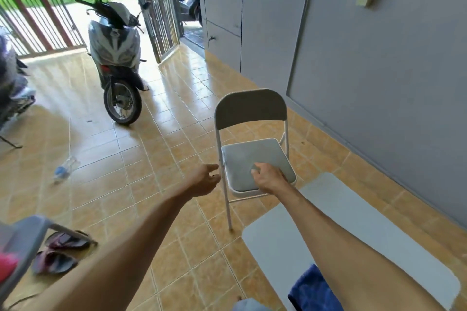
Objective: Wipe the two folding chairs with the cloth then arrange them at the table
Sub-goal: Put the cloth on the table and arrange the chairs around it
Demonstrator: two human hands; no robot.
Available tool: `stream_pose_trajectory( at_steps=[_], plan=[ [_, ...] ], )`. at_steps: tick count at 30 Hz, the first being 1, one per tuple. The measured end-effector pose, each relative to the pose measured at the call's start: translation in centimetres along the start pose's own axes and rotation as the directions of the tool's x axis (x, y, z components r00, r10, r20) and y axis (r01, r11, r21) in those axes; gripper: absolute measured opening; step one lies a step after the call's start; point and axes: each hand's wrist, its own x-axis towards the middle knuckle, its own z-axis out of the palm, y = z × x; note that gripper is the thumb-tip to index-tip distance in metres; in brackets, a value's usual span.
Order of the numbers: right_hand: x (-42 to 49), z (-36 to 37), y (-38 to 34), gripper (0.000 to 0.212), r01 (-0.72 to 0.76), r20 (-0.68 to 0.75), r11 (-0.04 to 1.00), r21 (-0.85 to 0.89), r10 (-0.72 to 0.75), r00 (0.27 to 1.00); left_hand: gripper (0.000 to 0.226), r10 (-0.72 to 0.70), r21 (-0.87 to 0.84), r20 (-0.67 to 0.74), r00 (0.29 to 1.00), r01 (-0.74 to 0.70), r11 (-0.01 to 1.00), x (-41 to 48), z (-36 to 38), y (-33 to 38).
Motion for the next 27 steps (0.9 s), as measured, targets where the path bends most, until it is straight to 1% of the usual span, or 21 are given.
stream_pose_trajectory(
  at_steps=[3,8,11,14,17,19,23,25,27],
  plan=[
    [5.1,-0.5,-3.8,0.044,0.019,0.008,1.0,0.011,-0.019,1.0,0.047,-0.03,-0.016,-0.029,0.999,0.03,0.999,4.2,-3.4,-1.5],
    [12.6,-0.5,-10.4,0.045,0.038,0.034,0.999,0.017,-0.039,0.999,0.049,-0.045,-0.051,0.001,0.999,0.045,0.998,11.0,-8.1,-4.4],
    [15.9,-0.3,-11.9,0.045,0.011,0.047,0.999,0.036,-0.012,0.999,0.049,-0.017,-0.087,0.019,1.0,0.019,0.996,14.0,-9.9,-5.2],
    [21.7,0.5,-14.5,0.051,-0.045,0.04,0.997,0.056,0.043,0.998,0.047,0.012,-0.108,0.053,0.999,-0.006,0.994,19.7,-13.4,-7.6],
    [27.5,0.8,-17.5,0.049,-0.105,0.019,0.993,0.06,0.104,0.994,0.046,0.057,-0.141,0.08,0.995,-0.045,0.989,25.2,-17.5,-9.9],
    [30.0,0.7,-19.8,0.049,-0.138,0.014,0.988,0.075,0.138,0.99,0.045,0.057,-0.155,0.114,0.992,-0.039,0.987,27.8,-19.9,-10.8],
    [34.2,0.3,-22.8,0.053,-0.194,-0.016,0.967,0.164,0.2,0.98,0.043,0.127,-0.127,0.167,0.978,-0.106,0.986,33.5,-23.6,-11.0],
    [35.9,-0.2,-23.2,0.053,-0.246,-0.015,0.948,0.201,0.254,0.967,0.04,0.143,-0.109,0.198,0.97,-0.123,0.986,36.1,-24.6,-10.6],
    [37.9,-0.4,-22.9,0.055,-0.292,-0.013,0.923,0.251,0.305,0.952,0.037,0.195,-0.076,0.228,0.954,-0.182,0.98,38.9,-25.0,-10.3]
  ],
)
